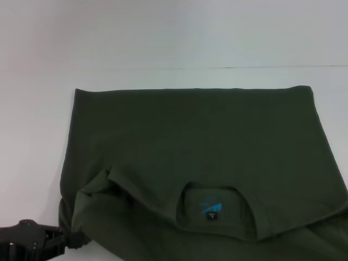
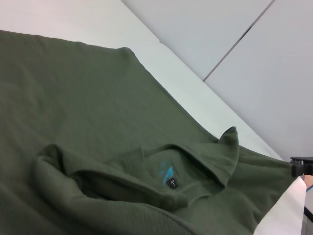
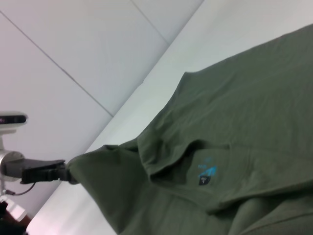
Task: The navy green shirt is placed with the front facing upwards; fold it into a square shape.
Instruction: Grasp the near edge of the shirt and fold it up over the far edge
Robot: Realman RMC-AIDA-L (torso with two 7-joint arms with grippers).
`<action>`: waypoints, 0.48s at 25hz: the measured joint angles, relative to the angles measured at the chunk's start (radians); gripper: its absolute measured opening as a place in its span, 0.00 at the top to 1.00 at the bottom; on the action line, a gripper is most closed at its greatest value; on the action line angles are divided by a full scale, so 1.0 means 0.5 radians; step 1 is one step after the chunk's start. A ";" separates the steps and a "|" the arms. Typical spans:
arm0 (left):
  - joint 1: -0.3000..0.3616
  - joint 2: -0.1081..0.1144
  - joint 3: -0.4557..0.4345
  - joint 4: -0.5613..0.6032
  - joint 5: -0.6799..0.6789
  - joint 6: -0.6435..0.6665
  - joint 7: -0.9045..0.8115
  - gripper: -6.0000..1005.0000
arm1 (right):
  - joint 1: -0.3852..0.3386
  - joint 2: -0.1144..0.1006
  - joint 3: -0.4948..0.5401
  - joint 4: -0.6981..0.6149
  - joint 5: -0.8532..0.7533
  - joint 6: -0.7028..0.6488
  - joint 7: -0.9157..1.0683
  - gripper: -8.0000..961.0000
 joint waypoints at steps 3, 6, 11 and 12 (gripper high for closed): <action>-0.022 0.008 -0.044 0.000 0.000 -0.010 -0.007 0.98 | 0.029 -0.009 0.064 -0.008 0.005 -0.003 0.000 0.85; -0.098 0.035 -0.120 -0.011 -0.020 -0.083 -0.032 0.98 | 0.111 -0.023 0.145 -0.015 0.016 0.001 0.000 0.85; -0.295 0.099 -0.191 -0.123 -0.036 -0.316 -0.077 0.98 | 0.314 -0.046 0.307 -0.017 0.020 0.076 0.014 0.85; -0.352 0.116 -0.191 -0.159 -0.037 -0.390 -0.086 0.98 | 0.359 -0.049 0.334 -0.017 0.020 0.106 0.017 0.84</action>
